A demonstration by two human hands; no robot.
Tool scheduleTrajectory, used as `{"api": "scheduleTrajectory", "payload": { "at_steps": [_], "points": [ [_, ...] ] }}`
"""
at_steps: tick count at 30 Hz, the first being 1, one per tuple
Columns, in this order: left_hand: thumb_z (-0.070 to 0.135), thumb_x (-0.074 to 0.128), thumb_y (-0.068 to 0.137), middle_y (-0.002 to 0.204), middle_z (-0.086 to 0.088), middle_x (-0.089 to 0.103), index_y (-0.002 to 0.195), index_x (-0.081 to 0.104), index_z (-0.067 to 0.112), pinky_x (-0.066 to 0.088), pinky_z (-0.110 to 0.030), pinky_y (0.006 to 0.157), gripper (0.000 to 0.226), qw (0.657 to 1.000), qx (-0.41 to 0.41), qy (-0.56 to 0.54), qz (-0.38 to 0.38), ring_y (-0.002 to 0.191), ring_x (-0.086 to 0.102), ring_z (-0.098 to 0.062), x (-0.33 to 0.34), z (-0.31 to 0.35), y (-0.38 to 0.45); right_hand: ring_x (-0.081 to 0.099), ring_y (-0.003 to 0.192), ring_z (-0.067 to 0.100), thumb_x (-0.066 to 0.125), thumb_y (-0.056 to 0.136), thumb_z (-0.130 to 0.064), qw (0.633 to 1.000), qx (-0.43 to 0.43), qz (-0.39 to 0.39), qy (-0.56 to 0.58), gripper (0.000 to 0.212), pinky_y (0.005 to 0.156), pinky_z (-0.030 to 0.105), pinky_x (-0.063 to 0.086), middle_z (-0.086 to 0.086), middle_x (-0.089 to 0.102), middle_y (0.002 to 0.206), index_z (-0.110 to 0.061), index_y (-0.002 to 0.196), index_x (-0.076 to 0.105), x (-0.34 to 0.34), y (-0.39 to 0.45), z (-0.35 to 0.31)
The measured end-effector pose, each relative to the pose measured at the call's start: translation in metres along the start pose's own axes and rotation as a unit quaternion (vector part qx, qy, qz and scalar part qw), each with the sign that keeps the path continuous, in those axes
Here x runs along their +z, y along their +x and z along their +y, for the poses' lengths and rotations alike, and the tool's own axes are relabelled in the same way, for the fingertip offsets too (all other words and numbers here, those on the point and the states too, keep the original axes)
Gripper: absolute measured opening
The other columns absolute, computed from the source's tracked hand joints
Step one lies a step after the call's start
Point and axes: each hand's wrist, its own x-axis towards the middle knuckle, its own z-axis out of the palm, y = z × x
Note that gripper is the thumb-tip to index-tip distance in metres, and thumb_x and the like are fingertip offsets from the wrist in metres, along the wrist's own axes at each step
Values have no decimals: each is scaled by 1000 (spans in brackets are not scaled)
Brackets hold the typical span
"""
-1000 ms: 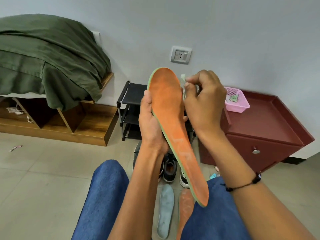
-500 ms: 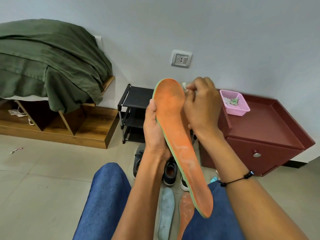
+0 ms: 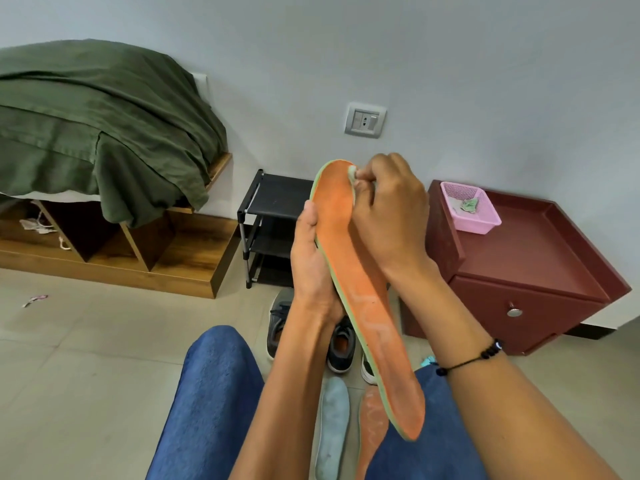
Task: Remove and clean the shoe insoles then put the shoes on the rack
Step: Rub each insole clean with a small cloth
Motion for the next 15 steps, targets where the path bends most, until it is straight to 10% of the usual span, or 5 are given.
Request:
{"api": "scheduleTrajectory", "payload": {
  "at_steps": [15],
  "points": [
    [36,28,101,54,2,61,59,70,17,49,-16,51,62,999,12,-27,-13,52,60,-6,-2,-2,-2,55,63,25,53,82,-5,999,-10,8,30,10,54,21,28,11,57,76,-2,74,56,3,1,-4]
  ]
}}
